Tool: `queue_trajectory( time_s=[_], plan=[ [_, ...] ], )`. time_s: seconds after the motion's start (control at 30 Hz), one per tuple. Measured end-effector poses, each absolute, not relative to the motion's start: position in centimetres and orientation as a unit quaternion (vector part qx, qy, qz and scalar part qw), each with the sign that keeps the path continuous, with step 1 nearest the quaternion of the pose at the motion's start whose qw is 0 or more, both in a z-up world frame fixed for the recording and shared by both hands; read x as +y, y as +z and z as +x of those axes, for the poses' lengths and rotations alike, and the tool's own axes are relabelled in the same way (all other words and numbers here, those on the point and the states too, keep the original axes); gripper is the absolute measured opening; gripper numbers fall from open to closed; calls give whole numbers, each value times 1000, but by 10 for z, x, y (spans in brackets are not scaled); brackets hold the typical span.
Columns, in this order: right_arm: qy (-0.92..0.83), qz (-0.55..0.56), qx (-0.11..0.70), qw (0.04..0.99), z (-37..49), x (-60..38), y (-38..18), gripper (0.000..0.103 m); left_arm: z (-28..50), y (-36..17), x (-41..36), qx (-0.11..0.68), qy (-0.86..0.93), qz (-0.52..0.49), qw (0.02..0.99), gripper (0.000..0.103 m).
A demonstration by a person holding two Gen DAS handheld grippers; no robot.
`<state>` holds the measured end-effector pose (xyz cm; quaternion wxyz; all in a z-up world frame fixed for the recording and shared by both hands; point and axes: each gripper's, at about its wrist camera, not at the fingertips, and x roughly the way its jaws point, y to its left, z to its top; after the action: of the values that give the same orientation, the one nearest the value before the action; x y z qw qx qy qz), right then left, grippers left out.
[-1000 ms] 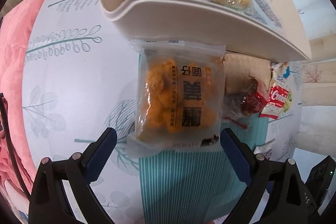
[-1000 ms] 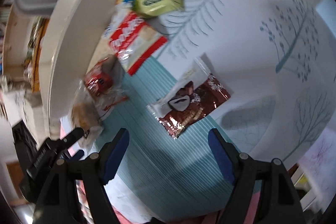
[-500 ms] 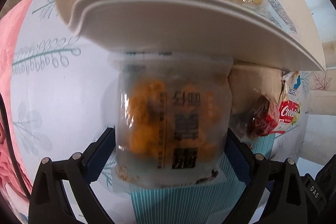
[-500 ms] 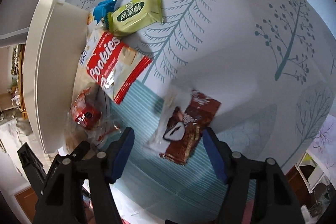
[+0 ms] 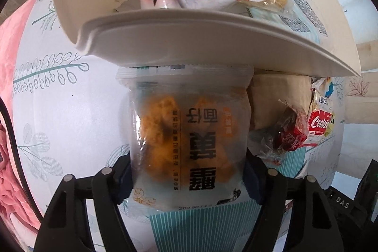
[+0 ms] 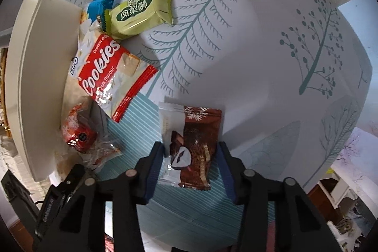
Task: Organize snacks
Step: 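Carry both packs over the tray and open both grippers to drop them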
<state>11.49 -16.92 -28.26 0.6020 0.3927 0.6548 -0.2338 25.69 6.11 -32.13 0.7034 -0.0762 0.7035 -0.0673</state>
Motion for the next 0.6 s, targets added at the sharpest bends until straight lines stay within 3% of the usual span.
queue_trajectory(
  time_s=[0.6],
  plan=[
    [-177,426,686,563,97,-110,-294,35,226,-324,124,765,-81,-108,629,66]
  ],
)
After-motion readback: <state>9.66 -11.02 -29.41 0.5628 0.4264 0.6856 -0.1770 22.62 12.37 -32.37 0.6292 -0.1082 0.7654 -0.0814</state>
